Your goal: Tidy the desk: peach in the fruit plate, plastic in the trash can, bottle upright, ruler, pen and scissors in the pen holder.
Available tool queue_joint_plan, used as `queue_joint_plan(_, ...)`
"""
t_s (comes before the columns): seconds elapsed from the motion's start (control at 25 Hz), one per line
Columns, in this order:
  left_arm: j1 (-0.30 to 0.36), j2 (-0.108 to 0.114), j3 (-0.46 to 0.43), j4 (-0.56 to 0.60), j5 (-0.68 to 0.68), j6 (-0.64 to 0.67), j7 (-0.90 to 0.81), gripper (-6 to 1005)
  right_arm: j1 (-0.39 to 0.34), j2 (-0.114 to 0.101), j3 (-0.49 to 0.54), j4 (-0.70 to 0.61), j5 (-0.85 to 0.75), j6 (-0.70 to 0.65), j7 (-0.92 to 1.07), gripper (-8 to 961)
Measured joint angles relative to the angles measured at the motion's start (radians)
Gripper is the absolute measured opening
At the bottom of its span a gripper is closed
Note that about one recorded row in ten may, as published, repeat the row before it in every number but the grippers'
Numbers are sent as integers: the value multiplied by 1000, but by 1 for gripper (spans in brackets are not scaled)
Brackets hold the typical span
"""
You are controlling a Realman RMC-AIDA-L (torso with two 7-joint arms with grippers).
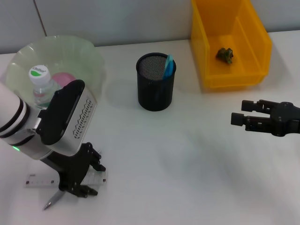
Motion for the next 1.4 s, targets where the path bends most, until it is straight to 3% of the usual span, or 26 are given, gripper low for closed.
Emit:
queue_joint_plan(0.16, -2, 0, 3, 17, -4, 1, -3, 647, 2, 0, 0, 6, 0, 1, -2, 836)
queue_joint_plan(0.4, -3, -1, 14, 36, -7, 10, -7, 459, 4, 0, 0, 11, -1, 2, -3, 836)
queue_joint_plan(0.52, -3, -1, 15, 44, -10, 16, -9, 413, 4, 0, 1, 11, -1, 2, -3, 834)
queue_joint_plan(0.8, 60, -2, 23, 243, -116, 130, -65, 384, 2, 0, 4, 11, -1, 1, -4, 831)
queue_joint_plan(1.08, 147, 1, -54, 426, -413, 182, -85, 384, -2, -1, 9, 11, 0, -6, -19, 827)
queue_joint_plan(1.4, 216, -1, -60, 395, -782, -10, 0, 384, -11, -2, 10, 6, 6, -9, -27, 823)
